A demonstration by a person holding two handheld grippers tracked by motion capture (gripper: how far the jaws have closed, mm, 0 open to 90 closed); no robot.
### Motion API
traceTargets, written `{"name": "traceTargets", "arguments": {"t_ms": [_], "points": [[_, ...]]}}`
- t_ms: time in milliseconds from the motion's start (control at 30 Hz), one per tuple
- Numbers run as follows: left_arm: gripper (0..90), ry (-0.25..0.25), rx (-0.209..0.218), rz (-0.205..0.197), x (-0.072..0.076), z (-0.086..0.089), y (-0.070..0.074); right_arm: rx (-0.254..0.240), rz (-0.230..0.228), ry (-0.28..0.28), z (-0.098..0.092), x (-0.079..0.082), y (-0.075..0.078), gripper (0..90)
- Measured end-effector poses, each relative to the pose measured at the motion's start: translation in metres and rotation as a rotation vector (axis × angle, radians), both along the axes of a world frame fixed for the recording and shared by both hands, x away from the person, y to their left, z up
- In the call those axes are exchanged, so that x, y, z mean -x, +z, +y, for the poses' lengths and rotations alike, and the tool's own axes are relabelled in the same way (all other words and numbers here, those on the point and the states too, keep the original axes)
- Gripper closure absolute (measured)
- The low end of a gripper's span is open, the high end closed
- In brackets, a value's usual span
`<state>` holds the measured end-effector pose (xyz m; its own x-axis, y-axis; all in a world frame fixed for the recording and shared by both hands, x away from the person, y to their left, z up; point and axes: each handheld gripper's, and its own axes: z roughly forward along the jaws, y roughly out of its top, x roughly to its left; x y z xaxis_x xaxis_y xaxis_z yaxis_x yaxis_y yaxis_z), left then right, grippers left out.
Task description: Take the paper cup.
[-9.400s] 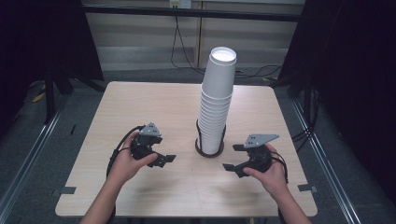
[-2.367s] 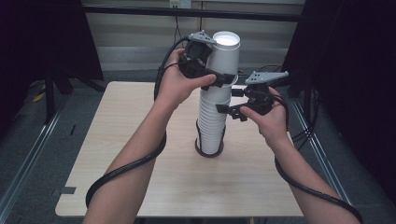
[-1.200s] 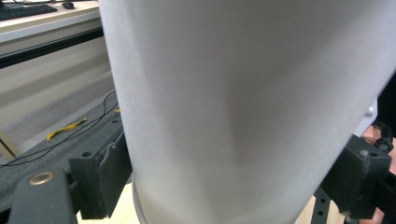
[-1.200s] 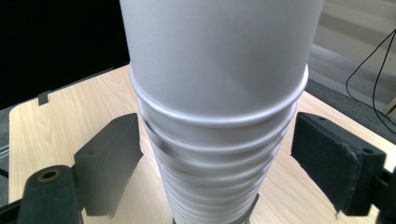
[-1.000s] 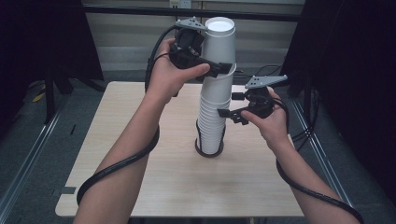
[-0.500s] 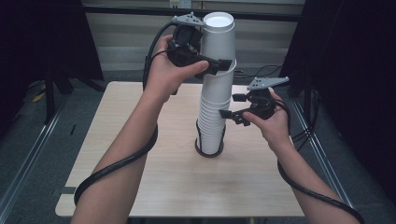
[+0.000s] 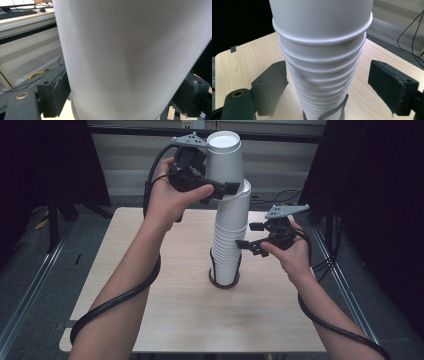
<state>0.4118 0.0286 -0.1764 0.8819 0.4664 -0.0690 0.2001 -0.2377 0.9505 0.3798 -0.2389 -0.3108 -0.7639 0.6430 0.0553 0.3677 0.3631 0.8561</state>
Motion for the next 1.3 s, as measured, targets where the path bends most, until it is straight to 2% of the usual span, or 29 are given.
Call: {"name": "traceTargets", "arguments": {"t_ms": [200, 367, 800, 833, 933, 1100, 1200, 1233, 1300], "points": [[13.9, 0.017, 0.009, -0.004, 0.002, 0.017, -0.001, -0.001, 0.007, 0.001, -0.002, 0.001, -0.005, 15.3], [13.8, 0.037, 0.012, 0.008, 0.004, 0.033, -0.008, -0.004, 0.011, 0.002, -0.005, 0.003, -0.008, 15.2], [14.2, 0.065, 0.007, 0.024, 0.007, 0.056, -0.021, -0.001, 0.019, 0.005, -0.008, 0.006, -0.013, 15.2], [14.2, 0.076, -0.013, 0.025, 0.007, 0.058, -0.025, -0.003, 0.022, 0.005, -0.008, 0.006, -0.015, 15.2], [14.5, 0.074, -0.016, 0.035, 0.007, 0.060, -0.028, -0.003, 0.024, 0.005, -0.009, 0.007, -0.016, 15.3], [14.8, 0.082, -0.050, 0.042, 0.009, 0.064, -0.038, -0.004, 0.025, 0.007, -0.010, 0.009, -0.018, 15.3], [15.2, 0.082, -0.074, 0.062, 0.011, 0.066, -0.044, -0.004, 0.026, 0.011, -0.012, 0.012, -0.020, 15.3], [15.5, 0.084, -0.096, 0.070, 0.011, 0.068, -0.048, -0.004, 0.029, 0.011, -0.013, 0.013, -0.021, 15.3], [15.7, 0.081, -0.105, 0.084, 0.012, 0.070, -0.053, -0.007, 0.031, 0.012, -0.015, 0.014, -0.023, 15.4]]}}
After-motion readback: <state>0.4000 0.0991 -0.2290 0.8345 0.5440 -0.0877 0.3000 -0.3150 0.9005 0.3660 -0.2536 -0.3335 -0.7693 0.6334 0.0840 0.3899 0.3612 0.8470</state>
